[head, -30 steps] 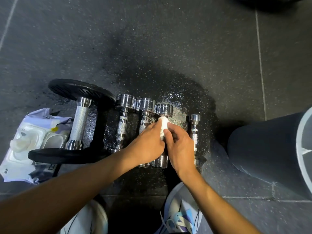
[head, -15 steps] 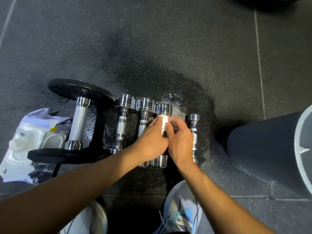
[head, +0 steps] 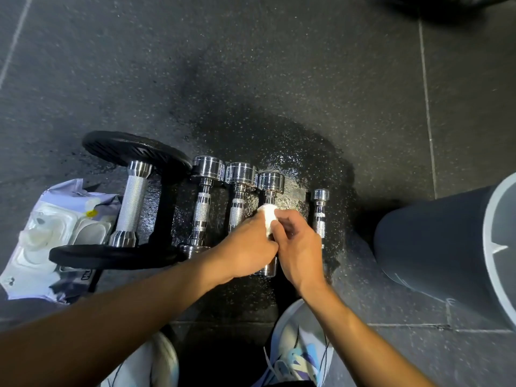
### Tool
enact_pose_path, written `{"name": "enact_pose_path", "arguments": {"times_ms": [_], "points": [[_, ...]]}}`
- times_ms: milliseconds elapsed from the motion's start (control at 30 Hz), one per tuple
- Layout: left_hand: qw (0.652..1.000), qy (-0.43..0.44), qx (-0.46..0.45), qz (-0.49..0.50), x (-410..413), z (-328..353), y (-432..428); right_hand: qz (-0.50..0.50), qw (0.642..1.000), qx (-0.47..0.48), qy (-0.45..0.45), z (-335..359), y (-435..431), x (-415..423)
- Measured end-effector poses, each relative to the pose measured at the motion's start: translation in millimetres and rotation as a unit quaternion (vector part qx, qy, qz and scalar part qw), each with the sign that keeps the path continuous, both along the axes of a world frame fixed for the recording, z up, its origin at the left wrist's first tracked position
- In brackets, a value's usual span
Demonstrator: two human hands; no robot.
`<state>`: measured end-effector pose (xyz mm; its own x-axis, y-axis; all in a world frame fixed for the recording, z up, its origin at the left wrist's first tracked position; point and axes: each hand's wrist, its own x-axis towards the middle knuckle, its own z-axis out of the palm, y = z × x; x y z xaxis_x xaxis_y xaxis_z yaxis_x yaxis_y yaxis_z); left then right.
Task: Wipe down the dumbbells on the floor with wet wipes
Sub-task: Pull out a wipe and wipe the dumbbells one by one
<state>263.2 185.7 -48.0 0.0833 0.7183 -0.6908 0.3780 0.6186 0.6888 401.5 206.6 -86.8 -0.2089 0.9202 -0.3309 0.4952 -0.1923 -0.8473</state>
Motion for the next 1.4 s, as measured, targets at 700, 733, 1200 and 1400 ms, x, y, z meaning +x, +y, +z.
{"name": "enact_pose_path", "arguments": {"times_ms": [700, 733, 1200, 1400], "points": [[0.937, 0.165, 0.061, -0.302, -5.8, 21.6, 0.8, 0.168, 0.963, -0.085, -0.193, 16.6, 9.5, 18.0], [0.943, 0.157, 0.061, -0.287, -5.4, 21.2, 0.1, 0.169, 0.962, -0.091, -0.194, 17.2, 9.9, 17.5], [0.969, 0.106, 0.001, -0.224, -6.9, 23.9, 2.7, 0.168, 0.954, -0.102, -0.225, 30.5, 11.9, 8.9], [0.970, 0.107, 0.004, -0.220, -7.6, 27.1, 3.5, 0.173, 0.959, -0.051, -0.217, 37.6, 3.3, 11.5]]}}
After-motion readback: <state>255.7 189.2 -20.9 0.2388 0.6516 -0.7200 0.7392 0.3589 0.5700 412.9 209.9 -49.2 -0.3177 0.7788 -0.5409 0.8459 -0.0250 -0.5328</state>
